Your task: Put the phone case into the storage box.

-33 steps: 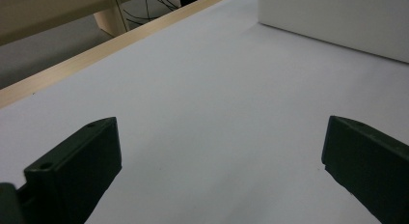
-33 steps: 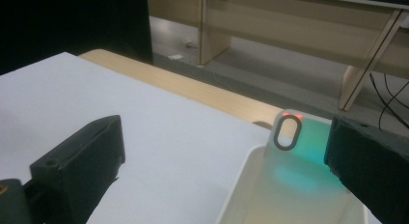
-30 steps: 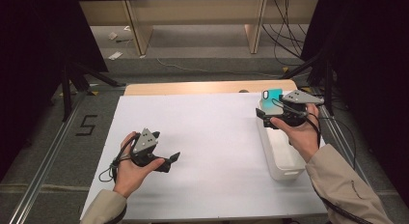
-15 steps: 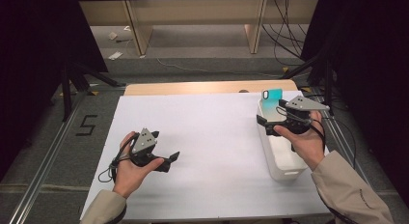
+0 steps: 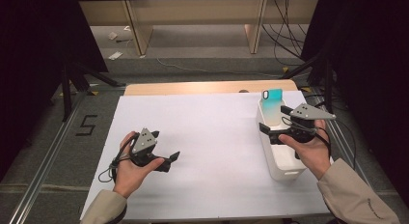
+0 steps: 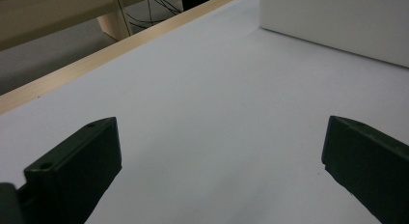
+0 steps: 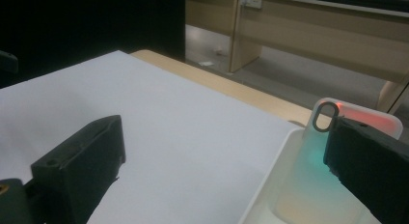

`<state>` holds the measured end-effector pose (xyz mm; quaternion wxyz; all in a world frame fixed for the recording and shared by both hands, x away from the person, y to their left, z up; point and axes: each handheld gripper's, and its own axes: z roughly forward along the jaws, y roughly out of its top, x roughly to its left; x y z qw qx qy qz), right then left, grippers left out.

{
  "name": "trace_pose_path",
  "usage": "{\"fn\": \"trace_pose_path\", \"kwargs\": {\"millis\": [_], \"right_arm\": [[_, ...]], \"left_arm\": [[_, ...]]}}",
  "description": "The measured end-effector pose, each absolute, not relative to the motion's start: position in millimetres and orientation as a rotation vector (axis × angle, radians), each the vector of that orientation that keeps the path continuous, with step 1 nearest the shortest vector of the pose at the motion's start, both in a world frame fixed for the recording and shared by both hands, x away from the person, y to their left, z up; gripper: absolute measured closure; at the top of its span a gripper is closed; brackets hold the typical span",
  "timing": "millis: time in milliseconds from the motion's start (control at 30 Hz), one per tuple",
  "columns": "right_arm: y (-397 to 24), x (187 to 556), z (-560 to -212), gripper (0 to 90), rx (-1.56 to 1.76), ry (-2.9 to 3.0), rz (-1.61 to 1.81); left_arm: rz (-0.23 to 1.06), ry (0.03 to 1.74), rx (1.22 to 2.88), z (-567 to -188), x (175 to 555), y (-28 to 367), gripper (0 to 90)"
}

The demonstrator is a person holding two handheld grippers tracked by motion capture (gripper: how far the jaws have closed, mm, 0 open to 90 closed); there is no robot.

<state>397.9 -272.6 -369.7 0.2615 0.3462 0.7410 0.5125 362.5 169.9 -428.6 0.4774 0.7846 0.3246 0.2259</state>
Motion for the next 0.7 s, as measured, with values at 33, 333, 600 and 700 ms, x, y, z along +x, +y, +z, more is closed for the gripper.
{"fn": "trace_pose_path", "kwargs": {"millis": [33, 333, 600, 700], "right_arm": [[-273, 396, -370, 1.7, 0.93, 2.004, 1.388], [-274, 390, -372, 1.7, 0.919, 2.017, 1.399], [-277, 385, -374, 1.9, 0.91, 2.021, 1.405], [-277, 384, -374, 1.9, 0.911, 2.022, 1.408]], "left_arm": [[0.553, 0.794, 1.915, -428, 362, 170, 0.0], [0.557, 0.798, 1.912, -428, 363, 171, 0.0], [0.559, 0.8, 1.909, -428, 362, 171, 0.0], [0.557, 0.799, 1.91, -428, 362, 171, 0.0]]}}
